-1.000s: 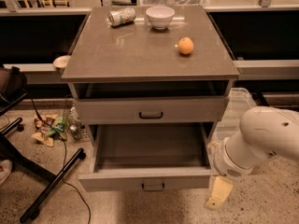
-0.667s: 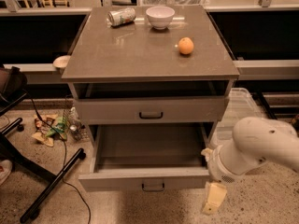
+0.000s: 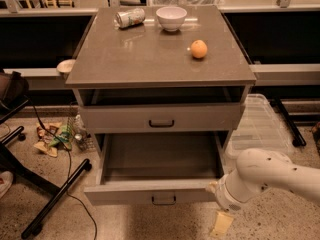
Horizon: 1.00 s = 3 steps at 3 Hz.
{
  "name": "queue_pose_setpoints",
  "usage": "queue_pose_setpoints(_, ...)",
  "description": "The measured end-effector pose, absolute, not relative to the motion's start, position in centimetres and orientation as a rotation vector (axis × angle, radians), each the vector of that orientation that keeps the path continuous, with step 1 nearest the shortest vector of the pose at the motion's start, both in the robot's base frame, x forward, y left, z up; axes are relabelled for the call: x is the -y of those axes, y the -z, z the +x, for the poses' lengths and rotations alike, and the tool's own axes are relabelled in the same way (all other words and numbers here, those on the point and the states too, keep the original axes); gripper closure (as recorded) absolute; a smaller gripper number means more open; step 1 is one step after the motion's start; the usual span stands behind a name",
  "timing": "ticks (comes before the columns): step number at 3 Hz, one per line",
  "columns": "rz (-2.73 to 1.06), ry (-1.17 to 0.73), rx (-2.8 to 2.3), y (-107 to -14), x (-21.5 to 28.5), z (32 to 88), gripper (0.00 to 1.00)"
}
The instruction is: Close middle drawer
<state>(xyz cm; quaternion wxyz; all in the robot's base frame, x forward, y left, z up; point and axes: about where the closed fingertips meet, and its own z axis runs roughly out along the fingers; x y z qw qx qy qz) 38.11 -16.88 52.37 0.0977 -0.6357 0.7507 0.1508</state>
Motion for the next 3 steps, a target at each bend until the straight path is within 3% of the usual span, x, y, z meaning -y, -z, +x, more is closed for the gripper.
queue_pose_setpoints(3, -1.862, -0.455, -2.177, -42.4, 16.1, 43.1, 0.88)
